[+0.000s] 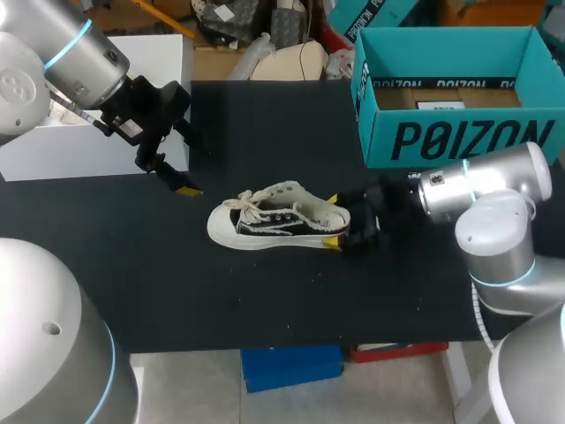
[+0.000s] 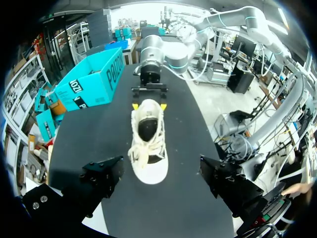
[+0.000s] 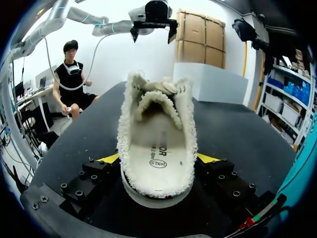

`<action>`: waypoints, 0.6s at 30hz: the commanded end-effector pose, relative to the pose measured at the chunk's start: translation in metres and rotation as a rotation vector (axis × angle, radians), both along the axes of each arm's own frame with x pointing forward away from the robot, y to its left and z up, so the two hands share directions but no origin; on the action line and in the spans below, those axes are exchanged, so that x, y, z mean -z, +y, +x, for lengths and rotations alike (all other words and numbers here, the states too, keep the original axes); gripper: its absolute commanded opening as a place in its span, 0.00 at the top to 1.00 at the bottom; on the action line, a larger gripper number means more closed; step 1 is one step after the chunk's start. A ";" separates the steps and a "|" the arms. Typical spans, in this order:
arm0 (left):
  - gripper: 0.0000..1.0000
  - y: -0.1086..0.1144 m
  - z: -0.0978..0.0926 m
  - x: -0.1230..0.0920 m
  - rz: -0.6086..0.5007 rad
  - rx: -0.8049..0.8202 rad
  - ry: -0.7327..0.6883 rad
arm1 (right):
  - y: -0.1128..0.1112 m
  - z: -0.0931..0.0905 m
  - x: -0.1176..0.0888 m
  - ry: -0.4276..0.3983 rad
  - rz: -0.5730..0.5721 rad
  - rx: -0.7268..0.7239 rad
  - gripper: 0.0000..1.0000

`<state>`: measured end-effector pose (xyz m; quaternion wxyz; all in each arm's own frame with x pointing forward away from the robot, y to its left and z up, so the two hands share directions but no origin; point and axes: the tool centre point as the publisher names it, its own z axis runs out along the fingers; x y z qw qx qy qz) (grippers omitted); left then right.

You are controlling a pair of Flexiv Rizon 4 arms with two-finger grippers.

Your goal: Take the shoe out of the shoebox, open the shoe tongue, remove and reinsert the insole, then place the shoe into the shoebox

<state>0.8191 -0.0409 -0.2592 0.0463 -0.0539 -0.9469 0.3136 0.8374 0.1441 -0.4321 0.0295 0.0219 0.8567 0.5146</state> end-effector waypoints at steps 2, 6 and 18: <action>0.00 0.000 0.000 0.002 -0.001 -0.001 -0.004 | 0.002 -0.002 0.000 0.005 -0.013 0.010 1.00; 0.00 0.000 0.000 0.002 -0.001 -0.001 -0.004 | 0.000 -0.005 0.001 0.003 -0.039 0.032 1.00; 0.00 0.000 0.000 0.002 -0.001 -0.001 -0.004 | -0.004 -0.005 0.002 -0.006 -0.092 0.059 1.00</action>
